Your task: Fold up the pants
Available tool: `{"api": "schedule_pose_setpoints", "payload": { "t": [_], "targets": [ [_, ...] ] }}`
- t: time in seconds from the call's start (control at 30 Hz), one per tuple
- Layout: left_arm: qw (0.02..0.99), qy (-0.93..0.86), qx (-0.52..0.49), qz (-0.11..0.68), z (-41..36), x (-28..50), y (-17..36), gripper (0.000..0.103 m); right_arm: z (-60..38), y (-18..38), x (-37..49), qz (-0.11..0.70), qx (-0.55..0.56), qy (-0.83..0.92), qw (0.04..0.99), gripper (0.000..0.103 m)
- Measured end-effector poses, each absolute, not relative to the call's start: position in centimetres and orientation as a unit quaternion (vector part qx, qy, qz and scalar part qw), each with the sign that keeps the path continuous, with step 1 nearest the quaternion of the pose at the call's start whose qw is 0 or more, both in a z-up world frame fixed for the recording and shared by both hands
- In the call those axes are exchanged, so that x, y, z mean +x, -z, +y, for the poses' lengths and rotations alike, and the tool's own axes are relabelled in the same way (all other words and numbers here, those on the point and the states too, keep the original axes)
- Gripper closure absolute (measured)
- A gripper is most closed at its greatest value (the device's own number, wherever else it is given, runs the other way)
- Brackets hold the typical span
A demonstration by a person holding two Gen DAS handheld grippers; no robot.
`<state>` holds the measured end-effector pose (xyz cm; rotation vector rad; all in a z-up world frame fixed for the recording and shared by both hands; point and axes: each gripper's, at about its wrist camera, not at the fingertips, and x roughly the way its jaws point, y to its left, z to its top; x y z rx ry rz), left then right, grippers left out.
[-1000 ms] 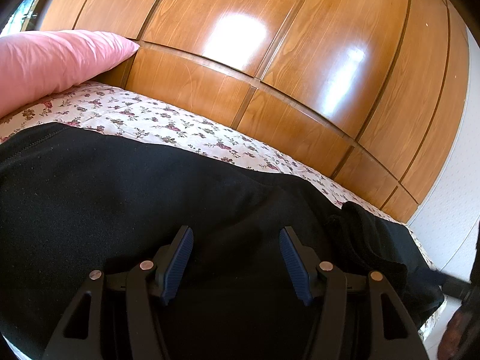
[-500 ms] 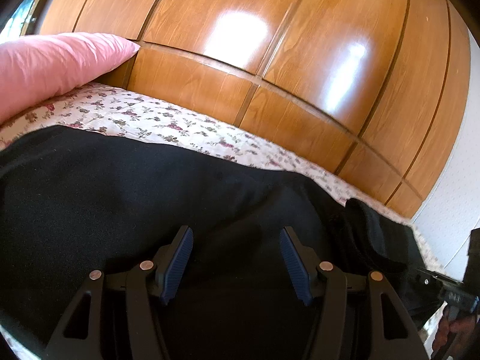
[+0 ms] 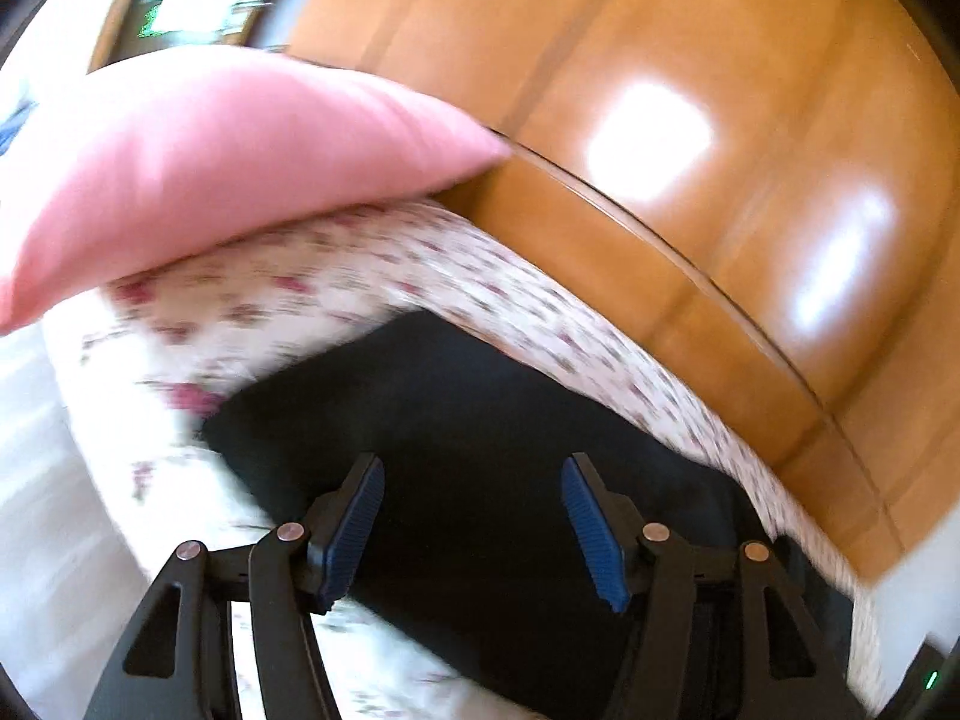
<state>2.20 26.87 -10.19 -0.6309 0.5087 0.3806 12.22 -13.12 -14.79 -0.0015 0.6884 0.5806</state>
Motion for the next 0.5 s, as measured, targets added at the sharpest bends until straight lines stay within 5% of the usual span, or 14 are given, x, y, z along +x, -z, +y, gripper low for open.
{"api": "schedule_pose_setpoints", "payload": {
  "t": [0.1, 0.5],
  "targets": [
    [0.888, -0.22, -0.335, 0.227, 29.4, 0.5, 10.3, 0.033, -13.2, 14.8, 12.2, 0.333, 0.004, -0.281, 0.9, 0.069],
    [0.816, -0.16, -0.499, 0.245, 32.5, -1.3, 14.8, 0.033, -13.2, 14.8, 12.2, 0.336, 0.01, -0.281, 0.899, 0.069]
  ]
}}
